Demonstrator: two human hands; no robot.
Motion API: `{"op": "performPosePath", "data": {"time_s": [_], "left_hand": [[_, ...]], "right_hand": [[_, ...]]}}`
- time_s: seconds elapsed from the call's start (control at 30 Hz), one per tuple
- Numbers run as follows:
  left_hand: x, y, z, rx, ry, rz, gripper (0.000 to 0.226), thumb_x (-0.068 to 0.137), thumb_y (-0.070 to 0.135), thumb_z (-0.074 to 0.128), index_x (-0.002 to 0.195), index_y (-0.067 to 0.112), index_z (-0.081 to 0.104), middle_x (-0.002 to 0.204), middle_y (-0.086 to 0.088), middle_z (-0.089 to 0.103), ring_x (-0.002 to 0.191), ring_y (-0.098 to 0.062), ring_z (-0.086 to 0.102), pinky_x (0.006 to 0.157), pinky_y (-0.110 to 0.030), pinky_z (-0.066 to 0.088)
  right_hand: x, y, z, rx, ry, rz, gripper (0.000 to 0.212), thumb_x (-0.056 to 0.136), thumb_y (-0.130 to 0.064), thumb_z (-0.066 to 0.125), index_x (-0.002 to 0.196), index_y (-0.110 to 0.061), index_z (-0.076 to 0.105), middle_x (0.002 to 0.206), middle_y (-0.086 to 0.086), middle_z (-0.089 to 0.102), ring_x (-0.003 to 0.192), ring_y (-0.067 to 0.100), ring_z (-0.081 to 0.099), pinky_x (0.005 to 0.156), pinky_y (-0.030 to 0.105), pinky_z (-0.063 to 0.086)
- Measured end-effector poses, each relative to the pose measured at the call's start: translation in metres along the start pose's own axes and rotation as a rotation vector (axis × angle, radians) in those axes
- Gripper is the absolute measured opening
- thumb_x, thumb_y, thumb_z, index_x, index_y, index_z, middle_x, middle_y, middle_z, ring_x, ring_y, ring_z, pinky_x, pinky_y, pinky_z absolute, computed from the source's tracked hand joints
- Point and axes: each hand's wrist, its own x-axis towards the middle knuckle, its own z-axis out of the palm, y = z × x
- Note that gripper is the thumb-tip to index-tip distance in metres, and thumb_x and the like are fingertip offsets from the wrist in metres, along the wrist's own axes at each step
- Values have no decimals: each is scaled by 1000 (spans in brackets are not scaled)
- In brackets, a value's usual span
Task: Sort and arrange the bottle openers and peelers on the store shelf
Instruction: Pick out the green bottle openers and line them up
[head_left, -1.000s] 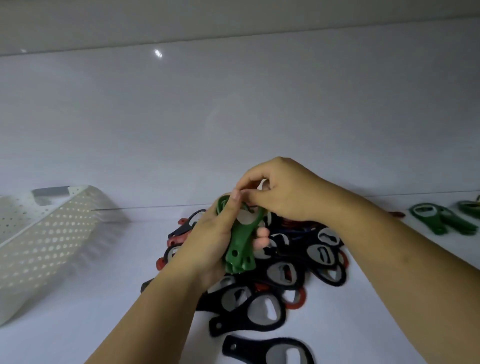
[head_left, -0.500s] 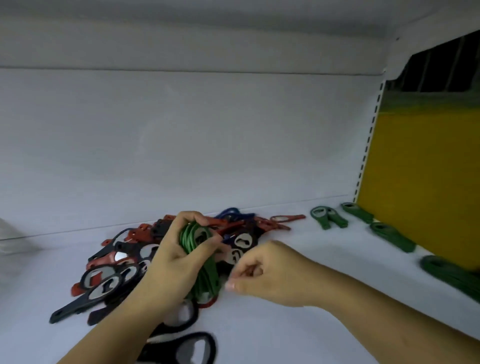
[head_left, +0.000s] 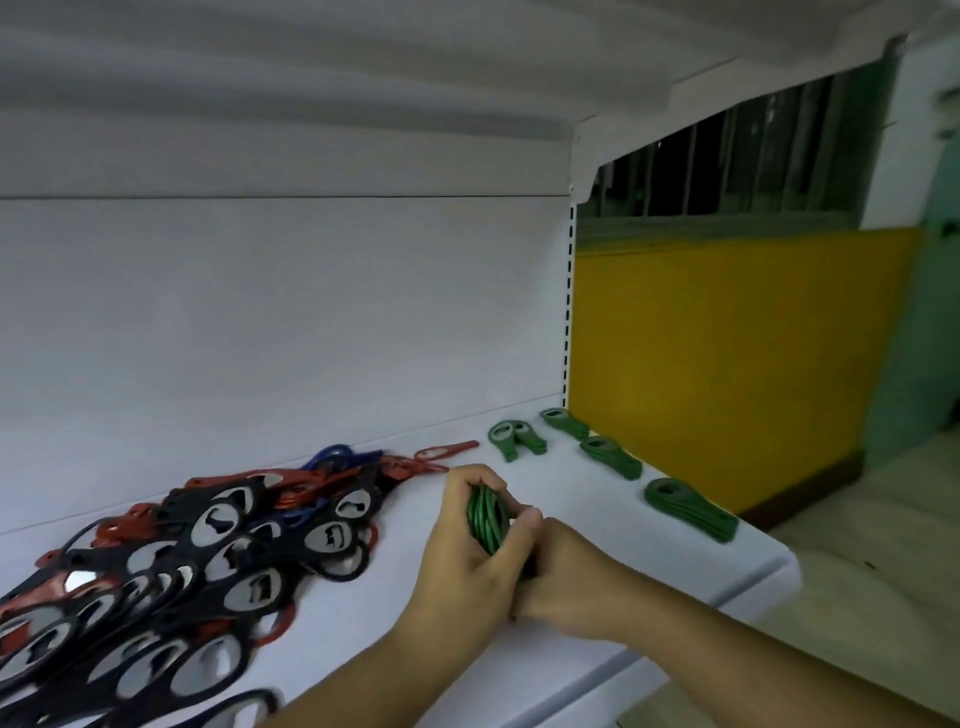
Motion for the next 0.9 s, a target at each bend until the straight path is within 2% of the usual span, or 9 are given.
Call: {"op": "performPosePath", "data": {"time_s": [0.1,0.17,0.23,0.3,0.4,0.53,0.63,0.73,0.9], "left_hand": [[2,-7,6,10,-216,-72,29,78,29,64,99,37,45,94,0,54,80,-26,54,75,-43,48],[7,-14,4,-46,-338,-146,43,77,26,69,111,43,48,108,7,55,94,-22,58,84,-42,51],[11,-19,1,-121,-371,-194,55,79,13,73,116,49,52,117,5,58,102,-19,62,86,-38,54],[13,-22,-1,-140,-340,-193,61,79,1,72,117,46,58,119,1,61,102,-15,65,84,-31,54],[13,-29,-3,-159,-282,-172,62,73,-2,76,114,43,63,116,-3,66,99,-16,67,81,-28,54],[12,-33,1,-133,-252,-99,66,57,20,84,108,56,63,114,3,66,105,-18,64,90,-33,53],[13,-36,2,-134,-210,-107,69,54,22,88,109,56,63,116,5,66,107,-18,63,93,-40,52],[14,-36,-2,-93,-220,-81,70,59,13,87,109,56,62,114,4,66,108,-17,63,93,-39,52],[13,-34,-5,-86,-303,-41,65,60,21,84,111,54,62,112,-1,63,111,-17,60,87,-33,55]], "right_hand": [[-8,14,-18,-42,-5,58,25,78,-12,56,58,-24,46,52,-9,39,54,9,32,50,24,25],[-10,20,-28,-68,-5,73,24,80,-22,62,57,-26,53,55,-7,43,57,10,35,54,27,28],[-10,21,-29,-51,-31,68,8,79,-27,66,73,-32,67,68,3,62,65,13,50,62,32,42],[-6,24,-26,-22,-28,55,25,77,-27,68,99,-40,69,96,14,70,80,18,62,76,37,53],[-2,30,-19,-47,26,28,32,72,-33,70,103,-40,69,104,9,71,97,27,66,91,48,53],[0,35,-16,-70,81,-17,23,63,-41,70,85,-50,69,94,-7,74,91,13,68,86,40,56],[-1,32,-11,-294,139,-30,18,58,-57,64,75,-52,60,73,-16,67,70,4,63,63,27,52],[-2,26,-2,-531,206,-36,33,69,-59,65,90,-34,58,61,-14,51,63,6,52,53,19,37],[-5,20,3,-645,270,-4,32,78,-53,63,94,-25,60,63,-13,45,71,16,53,53,22,34]]}}
